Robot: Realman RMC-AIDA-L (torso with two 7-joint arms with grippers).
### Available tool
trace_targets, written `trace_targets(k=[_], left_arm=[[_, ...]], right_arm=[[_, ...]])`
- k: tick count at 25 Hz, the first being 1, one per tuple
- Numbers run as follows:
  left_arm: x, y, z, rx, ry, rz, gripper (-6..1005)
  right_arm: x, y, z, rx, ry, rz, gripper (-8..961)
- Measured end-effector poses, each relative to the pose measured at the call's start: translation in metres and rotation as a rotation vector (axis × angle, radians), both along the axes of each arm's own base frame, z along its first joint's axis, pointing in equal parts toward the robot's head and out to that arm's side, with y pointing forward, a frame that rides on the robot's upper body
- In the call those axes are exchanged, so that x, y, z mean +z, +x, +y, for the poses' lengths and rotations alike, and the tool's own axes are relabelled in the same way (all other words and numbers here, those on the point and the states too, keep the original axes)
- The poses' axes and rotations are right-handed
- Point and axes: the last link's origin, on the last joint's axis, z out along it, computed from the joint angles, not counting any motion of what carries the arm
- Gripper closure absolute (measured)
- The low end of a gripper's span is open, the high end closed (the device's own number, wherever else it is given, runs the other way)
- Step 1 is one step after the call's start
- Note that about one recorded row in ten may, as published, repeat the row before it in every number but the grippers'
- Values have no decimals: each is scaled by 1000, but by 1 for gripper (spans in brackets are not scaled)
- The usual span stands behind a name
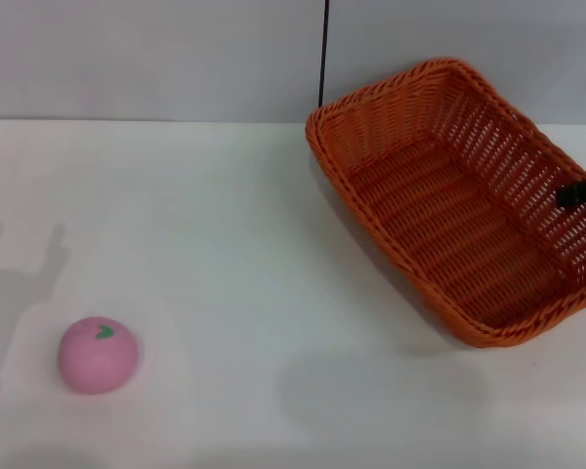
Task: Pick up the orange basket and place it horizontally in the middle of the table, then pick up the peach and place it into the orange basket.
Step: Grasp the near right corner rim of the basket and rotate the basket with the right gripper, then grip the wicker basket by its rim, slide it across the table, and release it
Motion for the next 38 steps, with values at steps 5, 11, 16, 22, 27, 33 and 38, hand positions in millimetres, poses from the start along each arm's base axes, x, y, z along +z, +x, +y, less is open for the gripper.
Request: trace_targets(k=[5,11,16,22,27,33,38], left_arm=[[-1,3,1,-12,-1,-5,183],[-1,6,0,-24,8,-20,183],[0,5,-3,-24,13,-21,184],[-1,5,-10,-28,14,-22,184],[-1,6,-17,-46,2,-14,184],[1,9,-28,-77,17,-16,184],[1,10,-30,-86,19,-18,183]], right_arm=[[-3,-1,-1,37,-11,-5,449],[-7,-5,-1,83,-18,-6,459],[-6,-8,-1,153,-24,-22,605],[-5,-30,-11,404,-83,-67,803],[-3,-49,-20,613,-205,-85,803],[2,-65,-22,831,-314,-136,803],[5,-71,-18,986,-308,-227,803]])
